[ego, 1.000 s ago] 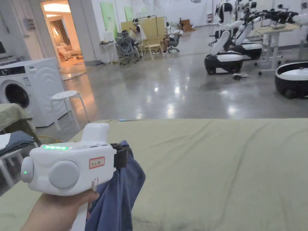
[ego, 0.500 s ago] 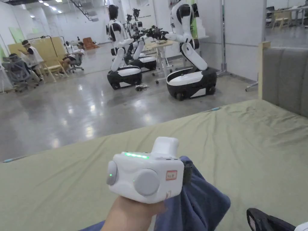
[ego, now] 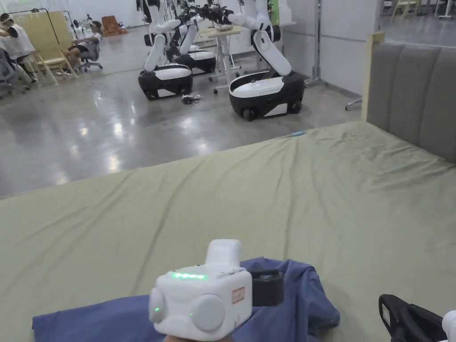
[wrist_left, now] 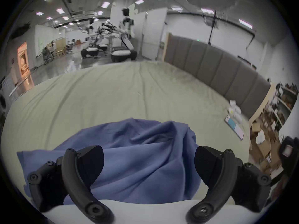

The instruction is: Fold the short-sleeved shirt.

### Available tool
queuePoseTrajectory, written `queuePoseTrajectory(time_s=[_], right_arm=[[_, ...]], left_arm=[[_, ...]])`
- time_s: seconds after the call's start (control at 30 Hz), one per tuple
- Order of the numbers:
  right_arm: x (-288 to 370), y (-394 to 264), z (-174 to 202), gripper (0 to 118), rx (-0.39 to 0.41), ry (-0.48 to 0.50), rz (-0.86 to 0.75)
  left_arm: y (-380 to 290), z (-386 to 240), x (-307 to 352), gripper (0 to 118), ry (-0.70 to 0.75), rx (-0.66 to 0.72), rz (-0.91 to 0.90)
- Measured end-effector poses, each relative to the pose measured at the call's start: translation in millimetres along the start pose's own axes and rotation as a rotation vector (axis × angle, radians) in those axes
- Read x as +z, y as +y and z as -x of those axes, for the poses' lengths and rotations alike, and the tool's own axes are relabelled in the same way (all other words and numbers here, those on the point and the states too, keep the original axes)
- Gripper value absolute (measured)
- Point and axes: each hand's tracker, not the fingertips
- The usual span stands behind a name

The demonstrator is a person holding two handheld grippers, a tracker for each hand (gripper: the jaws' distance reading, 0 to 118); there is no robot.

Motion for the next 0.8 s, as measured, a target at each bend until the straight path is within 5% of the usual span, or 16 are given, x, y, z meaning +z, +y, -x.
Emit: queuePoseTrajectory(time_s=[0.17, 0.23, 0.27, 0.33, 0.37, 0.57, 0.8], right_arm=[[-12.6, 12.7, 34.2, 1, 0.044, 0.061, -0.025], [-18.3, 15.0, 51.2, 1, 0.061, 0.091, -0.032], [-20.9, 15.1, 58.4, 1, 0.069, 0.102, -0.032], [-26.6, 15.1, 74.4, 1, 0.087, 0.133, -0.020], [-30.2, 14.6, 81.7, 1, 0.090, 0.141, -0.015], [-43.8, 14.8, 129.0, 1, 0.105, 0.221, -0.003], [-50.8, 9.9, 155.1, 1, 0.181, 0.263, 0.032]], left_arm=[[-26.1, 54.9, 129.6, 110, 0.118, 0.112, -0.252], [-47.2, 77.6, 188.6, 97, 0.177, 0.135, -0.359], [-57.6, 85.2, 210.1, 82, 0.214, 0.139, -0.396], [-80.4, 95.6, 252.7, 18, 0.335, 0.106, -0.419], [-90.2, 100.2, 264.1, 0, 0.391, 0.087, -0.413], [-144.5, 139.7, 295.0, 0, 0.396, 0.198, -0.355], [-112.3, 203.5, 257.0, 0, 0.390, 0.261, -0.334]])
